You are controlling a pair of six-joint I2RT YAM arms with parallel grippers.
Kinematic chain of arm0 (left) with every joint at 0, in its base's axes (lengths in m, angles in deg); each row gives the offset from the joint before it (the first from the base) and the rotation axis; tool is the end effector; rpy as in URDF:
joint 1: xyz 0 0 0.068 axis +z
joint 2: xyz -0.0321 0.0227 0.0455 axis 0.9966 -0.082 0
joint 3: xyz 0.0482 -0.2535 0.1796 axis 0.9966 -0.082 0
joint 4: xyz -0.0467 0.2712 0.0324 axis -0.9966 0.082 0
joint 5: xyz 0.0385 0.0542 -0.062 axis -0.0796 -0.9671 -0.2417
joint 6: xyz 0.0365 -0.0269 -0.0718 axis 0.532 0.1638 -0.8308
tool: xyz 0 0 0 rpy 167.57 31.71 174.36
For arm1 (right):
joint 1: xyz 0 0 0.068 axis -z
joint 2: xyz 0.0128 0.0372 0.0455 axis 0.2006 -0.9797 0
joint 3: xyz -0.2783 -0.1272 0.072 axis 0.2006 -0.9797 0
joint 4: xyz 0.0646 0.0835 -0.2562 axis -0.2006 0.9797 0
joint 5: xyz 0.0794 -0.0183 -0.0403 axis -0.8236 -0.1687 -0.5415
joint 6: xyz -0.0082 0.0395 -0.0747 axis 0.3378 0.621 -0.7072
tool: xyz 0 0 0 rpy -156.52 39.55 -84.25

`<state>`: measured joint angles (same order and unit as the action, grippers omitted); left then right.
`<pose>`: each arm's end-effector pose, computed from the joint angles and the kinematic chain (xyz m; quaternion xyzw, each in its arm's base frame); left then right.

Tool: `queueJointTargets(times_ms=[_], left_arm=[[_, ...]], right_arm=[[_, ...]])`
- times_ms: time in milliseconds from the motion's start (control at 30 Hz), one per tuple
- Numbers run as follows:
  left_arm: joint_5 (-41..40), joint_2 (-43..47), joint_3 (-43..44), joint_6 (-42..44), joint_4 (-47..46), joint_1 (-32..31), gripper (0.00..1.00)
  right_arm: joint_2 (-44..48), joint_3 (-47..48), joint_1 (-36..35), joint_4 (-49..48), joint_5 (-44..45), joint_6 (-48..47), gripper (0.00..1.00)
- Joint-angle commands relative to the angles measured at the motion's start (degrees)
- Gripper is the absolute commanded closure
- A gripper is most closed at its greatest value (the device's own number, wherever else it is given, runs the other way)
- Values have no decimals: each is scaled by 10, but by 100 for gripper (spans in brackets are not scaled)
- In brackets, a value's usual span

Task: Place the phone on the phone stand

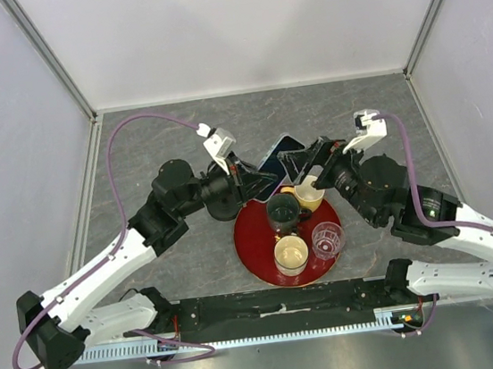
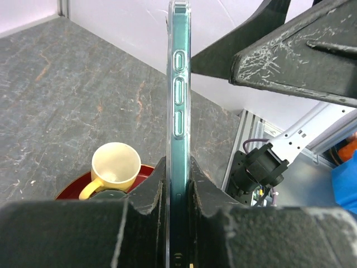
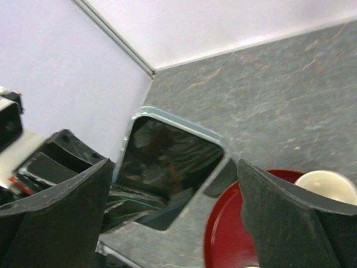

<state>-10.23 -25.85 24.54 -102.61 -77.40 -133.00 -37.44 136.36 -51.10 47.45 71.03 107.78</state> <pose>0.1723 -0.2291 0.4101 0.2958 0.6418 -0.4901 0.5103 0.1326 0.1562 0.4574 0.0909 0.7287 0.3530 0.5797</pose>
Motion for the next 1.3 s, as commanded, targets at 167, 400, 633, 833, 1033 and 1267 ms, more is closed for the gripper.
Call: queueJointTargets(times_ms=[167,400,633,833,1033,1267], left_arm=[[-91,61,-14,3,-44,18,98],[-188,83,-35,7,-49,33,98],[-69,97,-60,-14,-117,44,98],[60,96,-82,-77,-207,56,98],[143,78,-104,-179,-318,89,98],[207,41,-108,-258,-395,107,98]], right_arm=[[18,-12,-2,129,120,-161,2],[-71,13,-2,138,-23,-227,2],[-42,-101,16,-145,-362,-270,2],[16,-214,126,-365,-597,-184,7],[59,-324,157,-539,-616,-131,11],[2,-377,158,-778,-648,-47,18]])
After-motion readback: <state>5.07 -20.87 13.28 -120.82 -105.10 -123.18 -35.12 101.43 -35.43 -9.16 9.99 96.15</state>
